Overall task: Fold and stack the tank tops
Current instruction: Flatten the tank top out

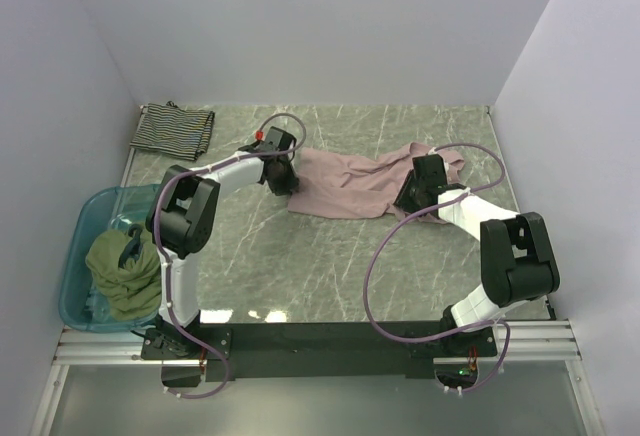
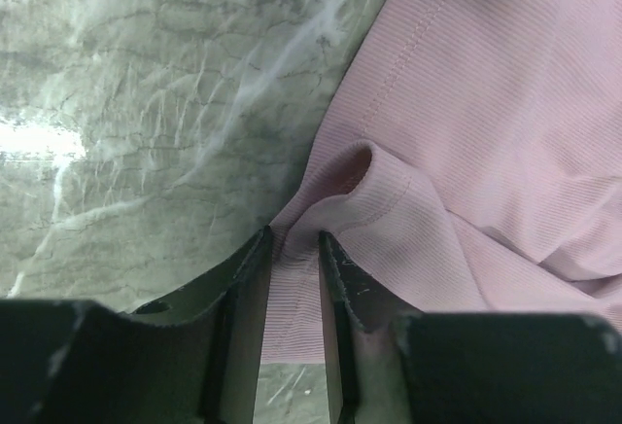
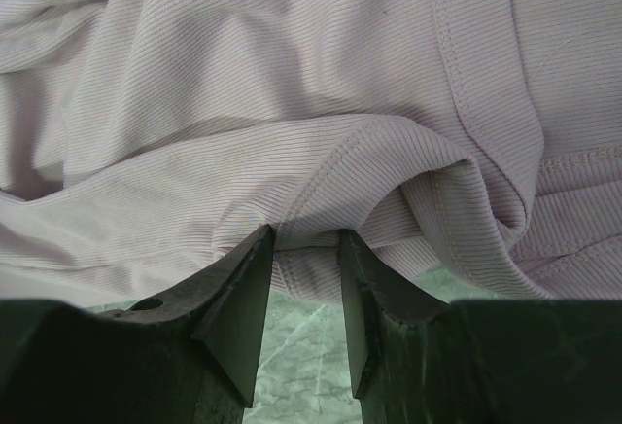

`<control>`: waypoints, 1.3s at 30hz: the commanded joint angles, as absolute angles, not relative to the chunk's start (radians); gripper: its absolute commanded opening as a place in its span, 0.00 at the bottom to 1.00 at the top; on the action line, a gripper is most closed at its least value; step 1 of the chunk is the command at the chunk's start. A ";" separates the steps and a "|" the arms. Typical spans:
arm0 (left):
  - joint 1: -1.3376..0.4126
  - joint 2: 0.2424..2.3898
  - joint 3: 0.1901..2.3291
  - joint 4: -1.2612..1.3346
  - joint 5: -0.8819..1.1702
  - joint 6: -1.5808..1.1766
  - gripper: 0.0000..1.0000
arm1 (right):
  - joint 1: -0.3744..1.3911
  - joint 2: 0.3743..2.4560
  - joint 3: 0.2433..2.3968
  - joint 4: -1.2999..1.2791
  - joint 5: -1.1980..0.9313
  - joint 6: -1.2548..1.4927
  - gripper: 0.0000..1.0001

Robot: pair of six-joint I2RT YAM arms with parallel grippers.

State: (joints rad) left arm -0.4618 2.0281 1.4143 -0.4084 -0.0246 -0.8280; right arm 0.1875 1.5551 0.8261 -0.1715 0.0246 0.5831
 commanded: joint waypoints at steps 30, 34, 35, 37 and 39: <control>-0.479 1.927 1.453 -0.362 0.005 -0.804 0.01 | 0.190 1.529 0.816 -0.140 0.029 0.581 0.24; -0.476 1.879 1.439 -0.342 0.008 -0.808 0.01 | 0.190 1.520 0.811 -0.143 0.034 0.581 0.18; -0.474 1.872 1.436 -0.338 0.008 -0.810 0.01 | 0.190 1.519 0.808 -0.143 0.035 0.581 0.17; -0.472 1.849 1.424 -0.328 0.006 -0.818 0.01 | 0.190 1.511 0.805 -0.143 0.037 0.581 0.15; -0.465 1.830 1.411 -0.321 0.006 -0.821 0.01 | 0.190 1.503 0.799 -0.146 0.041 0.581 0.13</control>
State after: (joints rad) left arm -0.4721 1.8999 1.4246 -0.3710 -0.0048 -0.8089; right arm 0.1875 1.5455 0.8124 -0.1684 0.0223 0.5827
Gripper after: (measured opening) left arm 0.014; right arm 0.134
